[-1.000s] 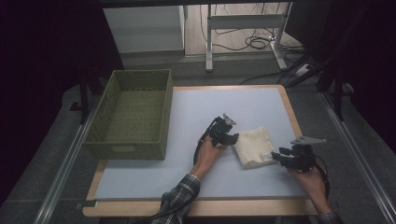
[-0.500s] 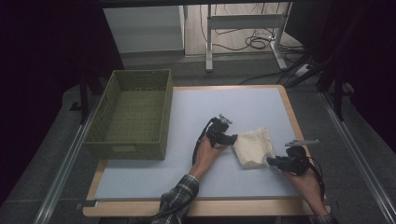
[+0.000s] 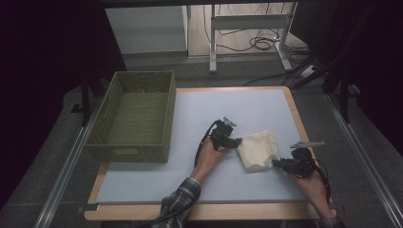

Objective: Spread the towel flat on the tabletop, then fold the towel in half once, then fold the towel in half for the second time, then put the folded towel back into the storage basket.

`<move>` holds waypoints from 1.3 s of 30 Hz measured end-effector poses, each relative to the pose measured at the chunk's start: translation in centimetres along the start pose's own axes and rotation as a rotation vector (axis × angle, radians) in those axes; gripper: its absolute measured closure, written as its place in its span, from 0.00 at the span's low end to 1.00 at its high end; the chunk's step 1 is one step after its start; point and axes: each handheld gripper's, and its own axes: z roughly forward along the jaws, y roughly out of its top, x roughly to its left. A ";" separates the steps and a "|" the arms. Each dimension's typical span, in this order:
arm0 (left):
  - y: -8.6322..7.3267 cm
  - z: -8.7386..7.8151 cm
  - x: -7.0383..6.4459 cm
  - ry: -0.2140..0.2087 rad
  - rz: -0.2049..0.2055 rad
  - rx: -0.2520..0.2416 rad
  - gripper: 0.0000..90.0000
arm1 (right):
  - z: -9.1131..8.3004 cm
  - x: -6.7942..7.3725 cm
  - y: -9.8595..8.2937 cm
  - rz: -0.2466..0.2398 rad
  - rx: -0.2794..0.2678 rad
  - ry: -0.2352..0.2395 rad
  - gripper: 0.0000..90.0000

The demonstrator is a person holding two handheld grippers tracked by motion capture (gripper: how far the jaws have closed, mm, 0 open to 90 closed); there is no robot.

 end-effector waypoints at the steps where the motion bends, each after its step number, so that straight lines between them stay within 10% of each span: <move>1: 0.0 0.0 -0.1 -0.004 0.002 -0.002 0.51 | 0.0 0.0 0.0 -0.003 0.001 0.000 0.88; 11: -0.1 -0.3 -1.3 -0.037 0.044 -0.003 0.90 | -0.4 0.4 0.4 -0.024 -0.009 0.009 0.88; 39: 0.2 -4.5 1.2 0.003 0.028 -0.016 0.92 | -0.9 3.3 3.3 -0.087 -0.062 0.096 0.88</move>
